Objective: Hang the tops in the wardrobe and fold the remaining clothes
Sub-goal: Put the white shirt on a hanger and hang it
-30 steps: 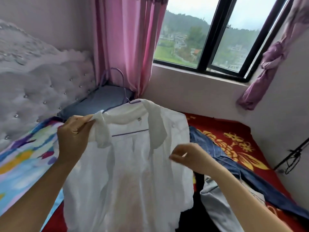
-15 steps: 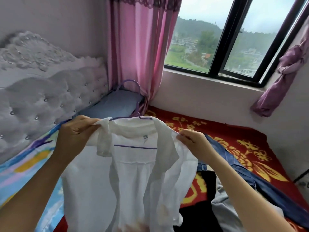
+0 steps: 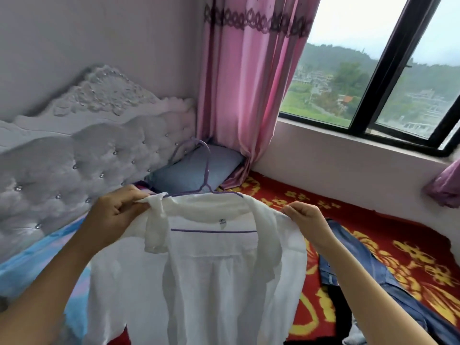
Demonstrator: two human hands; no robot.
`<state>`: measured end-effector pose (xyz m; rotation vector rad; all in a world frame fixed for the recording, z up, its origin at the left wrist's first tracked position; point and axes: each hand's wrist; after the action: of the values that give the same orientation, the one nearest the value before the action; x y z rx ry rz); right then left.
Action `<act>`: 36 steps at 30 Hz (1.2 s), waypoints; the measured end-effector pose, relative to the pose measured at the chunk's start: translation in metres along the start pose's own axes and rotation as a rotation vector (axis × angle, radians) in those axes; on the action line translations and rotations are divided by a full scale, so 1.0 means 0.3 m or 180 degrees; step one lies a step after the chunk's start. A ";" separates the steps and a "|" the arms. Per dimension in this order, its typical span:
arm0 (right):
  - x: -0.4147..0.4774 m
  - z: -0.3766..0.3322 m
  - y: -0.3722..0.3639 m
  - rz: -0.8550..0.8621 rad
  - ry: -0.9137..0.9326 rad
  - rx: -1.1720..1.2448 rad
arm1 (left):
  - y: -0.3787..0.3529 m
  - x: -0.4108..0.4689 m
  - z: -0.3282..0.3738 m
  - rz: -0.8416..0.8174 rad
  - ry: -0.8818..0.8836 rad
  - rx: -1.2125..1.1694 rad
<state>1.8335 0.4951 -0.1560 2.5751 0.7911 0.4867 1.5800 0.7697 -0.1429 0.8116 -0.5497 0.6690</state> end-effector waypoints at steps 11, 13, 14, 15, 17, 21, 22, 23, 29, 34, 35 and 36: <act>-0.072 -0.259 -0.223 -0.0477 0.2370 -0.1591 | 0.098 -0.124 0.062 0.0536 0.0601 0.0185; -0.050 -0.281 -0.263 -0.0498 0.2351 -0.1522 | 0.096 -0.141 0.092 0.0704 0.0616 0.0206; -0.038 -0.282 -0.276 -0.0587 0.2176 -0.1349 | 0.094 -0.152 0.118 0.0798 0.0584 0.0227; -0.034 -0.280 -0.289 -0.0698 0.1991 -0.1150 | 0.101 -0.175 0.152 0.0921 0.0565 0.0328; -0.027 -0.271 -0.303 -0.0758 0.1754 -0.0845 | 0.111 -0.217 0.221 0.0940 0.0467 0.0377; -0.056 -0.266 -0.332 -0.0966 0.1895 -0.0492 | 0.123 -0.290 0.314 0.0885 0.0755 0.0473; -0.067 -0.268 -0.337 -0.1000 0.1963 -0.0458 | 0.126 -0.297 0.326 0.1113 0.0973 0.0531; -0.078 -0.272 -0.345 -0.1014 0.2018 -0.0424 | 0.126 -0.301 0.335 0.1345 0.1214 0.0623; -0.163 -0.312 -0.421 -0.1154 0.2311 -0.0348 | 0.010 -0.358 0.338 0.1328 0.2387 0.2148; -0.208 -0.317 -0.477 -0.1268 0.2421 -0.0281 | 0.051 -0.436 0.365 0.1586 0.2416 0.2329; -0.212 -0.317 -0.487 -0.1288 0.2476 -0.0352 | 0.080 -0.454 0.387 0.1553 0.2379 0.2435; -0.215 -0.318 -0.498 -0.1317 0.2547 -0.0458 | 0.112 -0.468 0.411 0.1523 0.2211 0.2669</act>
<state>1.6744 0.5963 -0.1572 1.9597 1.4313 1.3981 1.4390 0.6429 -0.1504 1.1428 0.2251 1.5993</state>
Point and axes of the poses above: each hand's wrist, its own x-axis towards the middle knuckle, its own y-axis out of the back of the hand, z = x × y, and after that the axes turned 1 degree about -x, right-handed
